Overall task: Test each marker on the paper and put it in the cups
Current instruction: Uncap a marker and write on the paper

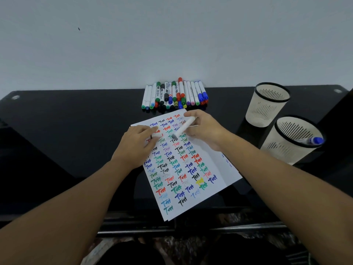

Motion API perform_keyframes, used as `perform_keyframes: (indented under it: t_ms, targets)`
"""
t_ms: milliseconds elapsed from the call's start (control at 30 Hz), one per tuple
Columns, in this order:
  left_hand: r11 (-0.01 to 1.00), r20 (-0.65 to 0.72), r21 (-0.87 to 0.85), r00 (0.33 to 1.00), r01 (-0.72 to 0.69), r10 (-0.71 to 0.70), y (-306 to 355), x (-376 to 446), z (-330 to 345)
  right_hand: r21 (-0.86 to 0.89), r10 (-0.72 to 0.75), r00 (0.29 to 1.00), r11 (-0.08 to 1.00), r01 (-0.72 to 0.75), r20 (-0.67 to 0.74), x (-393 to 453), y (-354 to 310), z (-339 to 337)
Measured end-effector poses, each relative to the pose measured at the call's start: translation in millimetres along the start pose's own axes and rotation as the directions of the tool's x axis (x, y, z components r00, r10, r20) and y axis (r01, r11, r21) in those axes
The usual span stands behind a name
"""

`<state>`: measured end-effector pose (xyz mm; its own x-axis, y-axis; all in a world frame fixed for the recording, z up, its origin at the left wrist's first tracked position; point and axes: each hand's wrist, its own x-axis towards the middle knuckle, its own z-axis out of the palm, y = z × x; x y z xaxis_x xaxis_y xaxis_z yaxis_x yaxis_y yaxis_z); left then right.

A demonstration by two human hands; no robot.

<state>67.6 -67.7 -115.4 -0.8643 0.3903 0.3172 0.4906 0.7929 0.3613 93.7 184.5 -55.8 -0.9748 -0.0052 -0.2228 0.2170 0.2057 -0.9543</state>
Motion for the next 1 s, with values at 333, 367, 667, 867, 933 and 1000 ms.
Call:
perform_keyframes:
  t_ms: [333, 367, 667, 867, 933, 1000]
  targets:
    - [1.000, 0.016, 0.000, 1.000, 0.018, -0.018, -2.6, 1.4, 1.1, -0.197, -0.266, 0.934, 0.955, 0.222, -0.240, -7.2, 24.1, -0.6]
    - [1.000, 0.016, 0.001, 1.000, 0.019, -0.019, -2.8, 1.2, 1.2, -0.199, -0.265, 0.930, 0.955, 0.218, -0.256, -7.4, 29.1, -2.0]
    - [1.000, 0.020, 0.007, 0.999, 0.026, -0.026, -1.4, 0.8, 0.9, -0.207, -0.284, 0.909, 0.951, 0.228, -0.306, -5.3, 43.4, -4.6]
    - [1.000, 0.001, 0.009, 1.000, 0.015, -0.015, -1.3, 0.5, 1.3, -0.212, -0.281, 0.925, 0.950, 0.230, -0.254, -5.5, 43.2, -4.1]
    - [1.000, -0.002, 0.009, 1.000, 0.010, -0.010, -1.8, 0.5, 1.1, -0.218, -0.284, 0.929, 0.948, 0.233, -0.239, -6.6, 42.0, -3.7]
    - [1.000, 0.000, 0.012, 1.000, 0.010, -0.010, -2.0, 0.7, 1.0, -0.223, -0.283, 0.930, 0.947, 0.231, -0.236, -6.3, 41.7, -3.3]
